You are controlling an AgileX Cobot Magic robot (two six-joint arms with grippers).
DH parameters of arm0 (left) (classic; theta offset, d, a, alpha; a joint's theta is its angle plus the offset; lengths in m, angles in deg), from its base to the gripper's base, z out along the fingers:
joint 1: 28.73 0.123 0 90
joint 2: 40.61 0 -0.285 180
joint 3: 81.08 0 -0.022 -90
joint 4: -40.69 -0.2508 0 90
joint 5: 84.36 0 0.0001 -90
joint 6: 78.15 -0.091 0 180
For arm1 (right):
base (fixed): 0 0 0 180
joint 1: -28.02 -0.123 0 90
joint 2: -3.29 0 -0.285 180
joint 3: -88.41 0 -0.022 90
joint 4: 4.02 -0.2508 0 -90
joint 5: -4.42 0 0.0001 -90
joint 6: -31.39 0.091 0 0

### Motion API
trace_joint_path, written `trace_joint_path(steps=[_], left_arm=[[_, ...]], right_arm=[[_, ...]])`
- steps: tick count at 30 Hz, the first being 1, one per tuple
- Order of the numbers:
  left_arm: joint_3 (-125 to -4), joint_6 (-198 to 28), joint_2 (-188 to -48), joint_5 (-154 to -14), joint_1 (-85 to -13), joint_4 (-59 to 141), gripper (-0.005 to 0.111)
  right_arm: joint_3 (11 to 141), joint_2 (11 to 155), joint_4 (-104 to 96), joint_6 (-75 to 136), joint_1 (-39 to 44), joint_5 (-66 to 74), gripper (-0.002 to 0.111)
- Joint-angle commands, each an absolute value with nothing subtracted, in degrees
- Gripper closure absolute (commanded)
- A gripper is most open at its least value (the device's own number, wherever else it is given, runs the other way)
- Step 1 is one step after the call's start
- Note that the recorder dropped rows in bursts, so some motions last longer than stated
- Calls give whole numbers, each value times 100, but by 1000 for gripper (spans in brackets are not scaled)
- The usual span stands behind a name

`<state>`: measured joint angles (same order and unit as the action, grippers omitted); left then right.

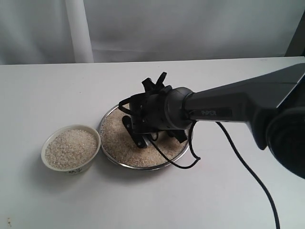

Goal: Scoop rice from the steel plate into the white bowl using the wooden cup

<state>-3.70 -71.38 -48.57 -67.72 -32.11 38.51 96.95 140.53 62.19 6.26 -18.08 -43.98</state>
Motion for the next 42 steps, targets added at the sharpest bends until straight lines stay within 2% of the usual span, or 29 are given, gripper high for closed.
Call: trace_joint_path(steps=[1, 19, 42], left_arm=[[-386, -7121, -4840, -6800, -3235, 3894, 107], [-386, -7107, -4840, -6800, -3235, 3894, 107], [-386, -7119, -4840, -6800, -3235, 3894, 107]], right_arm=[[9696, 14018, 5994, 565, -1942, -4423, 108], [9727, 13943, 5094, 445, -2226, -4456, 108], [9727, 13719, 4272, 1261, -2126, -3425, 108]])
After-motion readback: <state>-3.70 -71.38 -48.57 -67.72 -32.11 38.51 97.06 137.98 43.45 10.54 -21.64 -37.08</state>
